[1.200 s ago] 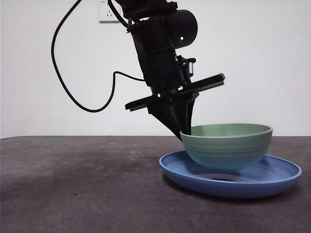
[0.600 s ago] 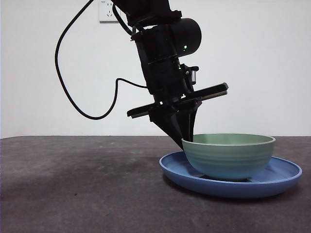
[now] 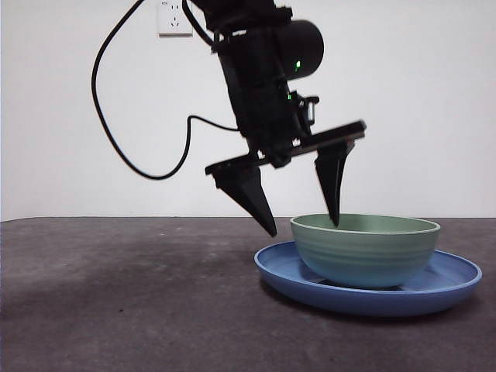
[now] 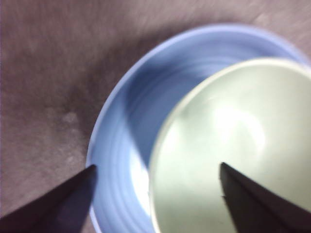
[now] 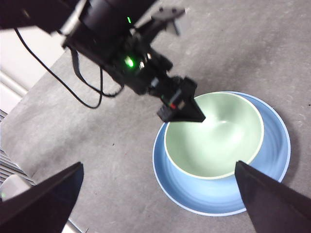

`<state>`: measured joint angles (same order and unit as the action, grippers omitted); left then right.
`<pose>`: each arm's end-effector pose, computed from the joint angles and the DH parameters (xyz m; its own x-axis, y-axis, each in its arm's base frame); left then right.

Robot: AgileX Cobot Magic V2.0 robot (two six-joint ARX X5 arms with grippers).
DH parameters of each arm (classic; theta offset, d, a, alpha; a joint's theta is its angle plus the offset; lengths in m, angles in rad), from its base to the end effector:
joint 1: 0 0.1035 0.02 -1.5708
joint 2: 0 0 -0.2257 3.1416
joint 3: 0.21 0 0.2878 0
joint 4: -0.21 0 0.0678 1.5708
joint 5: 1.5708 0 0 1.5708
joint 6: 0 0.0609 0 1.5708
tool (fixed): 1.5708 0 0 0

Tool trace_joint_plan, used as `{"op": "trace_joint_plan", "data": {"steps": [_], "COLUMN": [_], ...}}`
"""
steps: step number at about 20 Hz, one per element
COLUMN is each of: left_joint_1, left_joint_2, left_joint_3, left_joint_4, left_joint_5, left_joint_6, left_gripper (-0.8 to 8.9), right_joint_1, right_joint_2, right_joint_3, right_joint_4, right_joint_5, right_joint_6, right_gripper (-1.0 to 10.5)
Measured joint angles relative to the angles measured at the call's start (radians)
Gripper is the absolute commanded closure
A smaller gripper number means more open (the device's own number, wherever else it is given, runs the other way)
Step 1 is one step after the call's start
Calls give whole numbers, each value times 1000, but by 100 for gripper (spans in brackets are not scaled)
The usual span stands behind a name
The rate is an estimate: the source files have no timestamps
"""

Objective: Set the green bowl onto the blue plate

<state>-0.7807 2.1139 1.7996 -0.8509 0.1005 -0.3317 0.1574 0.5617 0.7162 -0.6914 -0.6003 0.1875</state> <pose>0.3321 -0.3376 0.1488 0.2083 -0.3476 -0.9142 0.4761 0.8526 -0.2157 0.1915 0.0652 0.2659 0.6118 0.6691 -0.4220 -0.5039 0.7409 0.4440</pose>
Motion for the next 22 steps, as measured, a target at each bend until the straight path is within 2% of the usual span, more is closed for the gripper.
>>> {"op": "trace_joint_plan", "data": {"steps": [3,5,9,14,18,22], "left_joint_1": [-1,-1,2,24,-13,-33], "left_joint_2": [0,-3,-121,-381,-646,-960], "left_joint_3": [107,183,208,203,31,-352], "left_joint_4": [-122,-217,-369,-466,-399,-188], "left_joint_5": [0,-5,-164,-185,-185,-184], "left_joint_6": [13,43,114,146,180,216], "left_gripper": [53,35,35,35,35,35], "right_joint_1": [0,0,0,0,0,0], "right_joint_2": [0,0,0,0,0,0], "right_joint_3": [0,0,0,0,0,0], "right_joint_4": [0,0,0,0,0,0], "right_joint_5": [0,0,0,0,0,0], "right_joint_6": [0,0,0,0,0,0], "right_gripper": [448,448,448,448,448,448]}}
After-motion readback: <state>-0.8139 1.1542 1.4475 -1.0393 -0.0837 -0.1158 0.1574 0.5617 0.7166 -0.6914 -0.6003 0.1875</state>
